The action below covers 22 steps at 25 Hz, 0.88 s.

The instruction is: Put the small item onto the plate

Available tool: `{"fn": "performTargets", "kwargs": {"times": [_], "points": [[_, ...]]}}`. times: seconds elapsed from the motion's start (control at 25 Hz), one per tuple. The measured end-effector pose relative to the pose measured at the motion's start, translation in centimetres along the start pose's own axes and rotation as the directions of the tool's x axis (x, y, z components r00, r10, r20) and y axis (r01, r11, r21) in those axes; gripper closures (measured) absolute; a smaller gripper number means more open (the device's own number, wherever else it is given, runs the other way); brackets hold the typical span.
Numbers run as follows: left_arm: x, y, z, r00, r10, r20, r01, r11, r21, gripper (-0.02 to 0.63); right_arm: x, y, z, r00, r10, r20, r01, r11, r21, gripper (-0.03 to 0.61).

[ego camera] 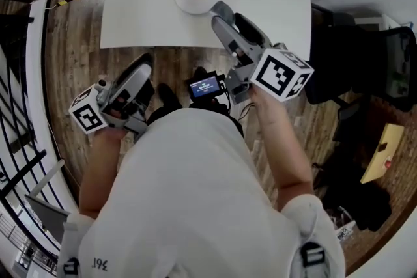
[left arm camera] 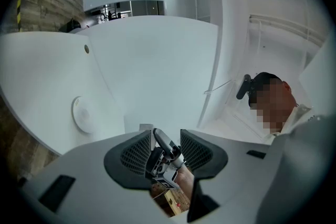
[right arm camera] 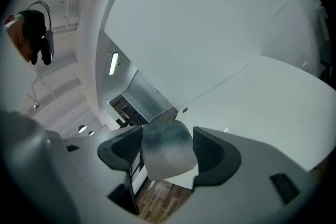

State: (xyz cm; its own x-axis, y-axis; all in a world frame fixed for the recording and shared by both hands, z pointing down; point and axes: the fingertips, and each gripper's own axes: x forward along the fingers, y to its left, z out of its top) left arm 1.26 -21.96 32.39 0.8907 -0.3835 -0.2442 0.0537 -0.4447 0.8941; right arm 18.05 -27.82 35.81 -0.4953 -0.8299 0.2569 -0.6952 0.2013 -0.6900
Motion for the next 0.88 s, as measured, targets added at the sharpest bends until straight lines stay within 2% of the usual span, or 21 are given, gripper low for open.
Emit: {"fn": "performTargets", "kwargs": {"times": [0.44,0.88], "points": [[0.0,1.6,0.1,1.0,0.026,-0.015,-0.027,1.0,-0.004,0.453,2.5,-3.5,-3.0,0.992,-0.07,-0.109,0.063,0.996,-0.066,0.276],[1.2,2.9,-0.1,0.998,0.055,-0.027,-0.054,0.998,0.011,0.453,4.7,-5.4,-5.0,0.972,-0.107,-0.21,0.065,0.978,-0.199,0.276]]}}
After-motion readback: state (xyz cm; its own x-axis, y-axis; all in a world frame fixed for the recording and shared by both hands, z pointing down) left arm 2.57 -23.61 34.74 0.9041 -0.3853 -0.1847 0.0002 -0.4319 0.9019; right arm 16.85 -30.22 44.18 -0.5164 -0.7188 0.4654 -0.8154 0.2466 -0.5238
